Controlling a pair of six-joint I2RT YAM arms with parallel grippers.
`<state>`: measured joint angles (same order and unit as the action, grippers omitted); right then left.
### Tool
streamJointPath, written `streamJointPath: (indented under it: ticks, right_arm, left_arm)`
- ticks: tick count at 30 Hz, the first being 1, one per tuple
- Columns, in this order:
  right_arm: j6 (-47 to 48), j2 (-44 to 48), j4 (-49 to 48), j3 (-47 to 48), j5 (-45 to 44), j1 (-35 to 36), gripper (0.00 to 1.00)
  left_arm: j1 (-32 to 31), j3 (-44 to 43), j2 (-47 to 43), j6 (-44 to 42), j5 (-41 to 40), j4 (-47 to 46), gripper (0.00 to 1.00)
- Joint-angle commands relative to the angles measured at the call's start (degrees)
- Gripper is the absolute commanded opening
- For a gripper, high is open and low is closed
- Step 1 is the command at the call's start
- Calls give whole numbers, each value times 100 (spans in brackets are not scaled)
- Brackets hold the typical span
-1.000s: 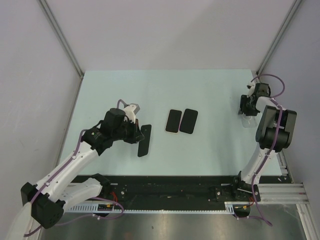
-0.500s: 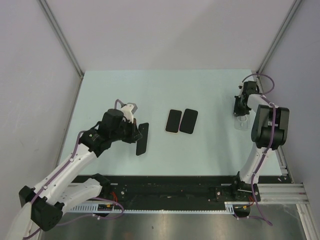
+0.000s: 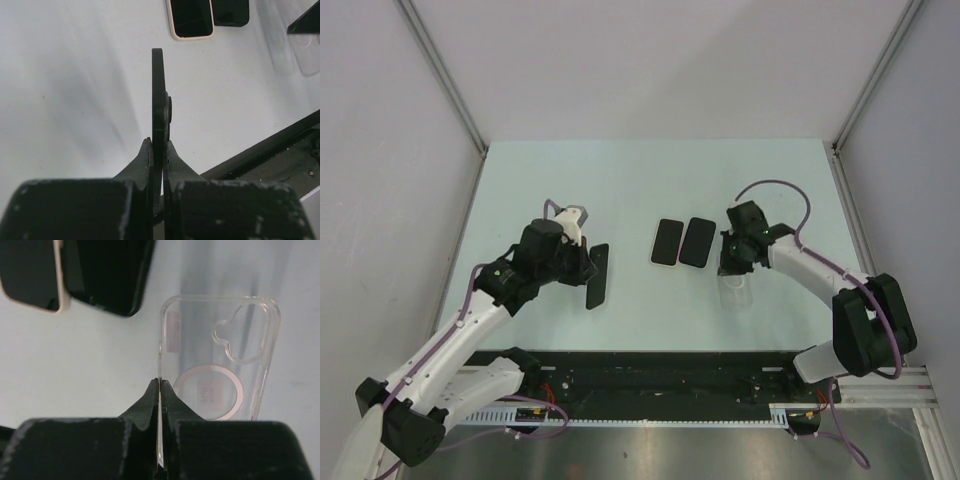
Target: Put the phone into the phone case
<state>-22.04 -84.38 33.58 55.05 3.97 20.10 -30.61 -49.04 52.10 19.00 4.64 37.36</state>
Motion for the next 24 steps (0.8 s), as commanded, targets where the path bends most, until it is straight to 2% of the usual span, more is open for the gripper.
streamJointPath:
  ticks: [1,5,8,14,16,20,24]
  right_arm:
    - [-1494,325,-562,-573,-317,1001,0]
    - [-2496,247,-1246,-793,-836,1900,0]
    - [-3068,19,-2019,-943,-652,2295,1]
    - [-3858,-676,-2663,-926,-792,2797,1]
    - [-4026,-738,-2708,-926,-845,2877,10]
    - [-4080,-563,-2840,-926,-766,2886,22]
    - [-3677,-132,-2665,-917,-854,2851,41]
  left_arm:
    - [38,-53,-200,33,-16,-230,0]
    - [38,8,-182,244,141,-238,0]
    - [46,87,-165,384,387,-204,0]
    - [46,61,-112,569,502,209,0]
    - [46,52,-59,630,546,271,0]
    - [46,43,116,771,713,386,0]
    - [46,-1,301,947,1222,228,0]
